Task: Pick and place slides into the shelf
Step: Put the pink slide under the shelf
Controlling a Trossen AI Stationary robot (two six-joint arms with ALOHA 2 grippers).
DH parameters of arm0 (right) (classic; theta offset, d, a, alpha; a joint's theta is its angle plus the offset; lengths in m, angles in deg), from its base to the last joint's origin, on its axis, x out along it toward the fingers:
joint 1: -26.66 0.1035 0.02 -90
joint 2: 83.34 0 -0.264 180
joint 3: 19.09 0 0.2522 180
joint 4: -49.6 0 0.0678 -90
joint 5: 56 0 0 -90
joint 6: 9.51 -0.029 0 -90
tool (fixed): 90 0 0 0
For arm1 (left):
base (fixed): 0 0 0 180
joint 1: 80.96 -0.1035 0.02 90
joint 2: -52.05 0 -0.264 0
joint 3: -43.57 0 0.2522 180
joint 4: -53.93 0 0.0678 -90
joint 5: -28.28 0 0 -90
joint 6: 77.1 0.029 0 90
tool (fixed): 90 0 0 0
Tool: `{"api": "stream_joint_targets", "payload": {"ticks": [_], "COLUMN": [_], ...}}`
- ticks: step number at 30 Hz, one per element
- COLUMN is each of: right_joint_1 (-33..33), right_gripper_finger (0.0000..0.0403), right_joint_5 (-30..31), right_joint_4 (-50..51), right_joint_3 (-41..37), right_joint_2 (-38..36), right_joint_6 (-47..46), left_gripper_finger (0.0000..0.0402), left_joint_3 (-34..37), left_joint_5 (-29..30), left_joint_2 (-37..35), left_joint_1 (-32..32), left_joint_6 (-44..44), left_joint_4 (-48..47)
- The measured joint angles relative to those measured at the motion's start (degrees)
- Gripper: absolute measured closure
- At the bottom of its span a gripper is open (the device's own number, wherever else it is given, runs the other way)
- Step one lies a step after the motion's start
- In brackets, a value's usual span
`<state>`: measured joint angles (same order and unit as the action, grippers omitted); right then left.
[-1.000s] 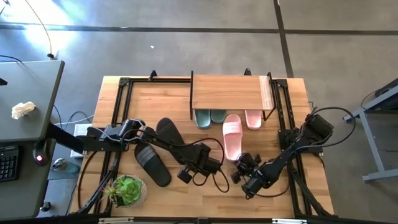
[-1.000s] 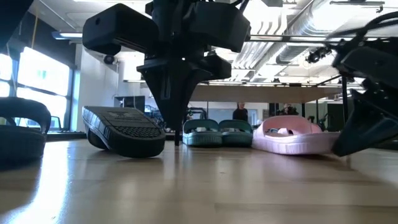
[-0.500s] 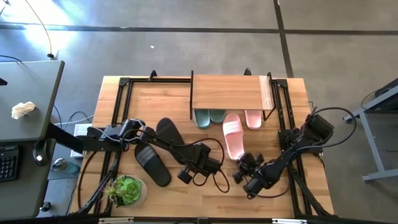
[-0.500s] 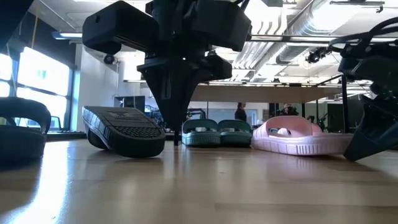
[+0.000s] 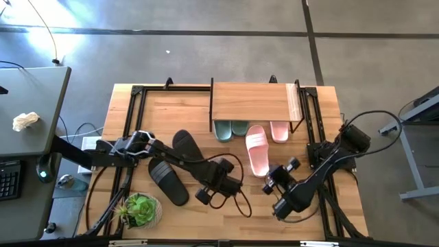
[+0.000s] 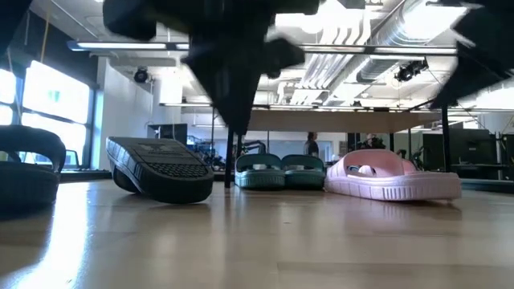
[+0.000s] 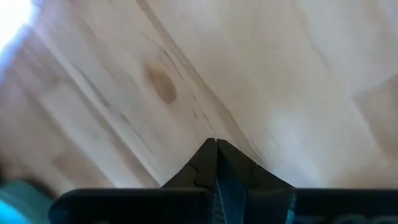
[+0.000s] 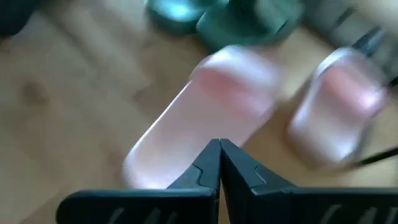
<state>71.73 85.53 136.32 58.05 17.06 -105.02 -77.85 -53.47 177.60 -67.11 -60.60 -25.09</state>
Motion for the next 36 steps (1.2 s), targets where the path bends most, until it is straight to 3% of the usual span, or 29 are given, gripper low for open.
{"api": "stream_joint_targets", "payload": {"ticks": [4, 10, 15, 20, 23, 26, 30, 36], "right_joint_1": [-1.96, -3.65, -4.9, -8.18, -11.23, -14.13, -17.42, -20.26], "right_gripper_finger": [0.0403, 0.0403, 0.0403, 0.0403, 0.0402, 0.0402, 0.0388, 0.0336], "right_joint_5": [4.42, 7.16, 8.05, 3.02, -0.2, -1.07, -2.47, -5.95], "right_joint_4": [7.38, 6.9, -1.86, -21.89, -34.31, -40.44, -41.08, -41.09], "right_joint_3": [1.38, -1.75, -8.92, -16.11, -19.86, -22.46, -23.45, -23.78], "right_joint_2": [-0.47, -5.22, -14.14, -22.99, -25.5, -25.92, -25.88, -25.45], "right_joint_6": [0.0, 1.81, 10.7, 35.46, 52.44, 64.58, 69.61, 76.52], "left_gripper_finger": [0.0401, 0.0401, 0.0401, 0.0401, 0.0401, 0.0401, 0.0401, 0.0401], "left_joint_3": [0.0, -0.04, 2.34, 17.79, 28.7, 36.79, 43.91, 49.56], "left_joint_5": [0.89, -2.22, -14.43, -29.17, -28.06, -24.23, -22.41, -19.17], "left_joint_2": [-4.3, -12.36, -20.35, -30.39, -36.92, -42.98, -50.21, -58.28], "left_joint_1": [0.98, -0.45, -4.99, -10.39, -12.42, -13.94, -15.29, -17.5], "left_joint_6": [2.37, 6.23, 8.62, 8.98, 6.82, 2.7, 1.2, 1.19], "left_joint_4": [3.26, 5.4, 6.72, 18.16, 25.9, 31.81, 36.2, 39.32]}}
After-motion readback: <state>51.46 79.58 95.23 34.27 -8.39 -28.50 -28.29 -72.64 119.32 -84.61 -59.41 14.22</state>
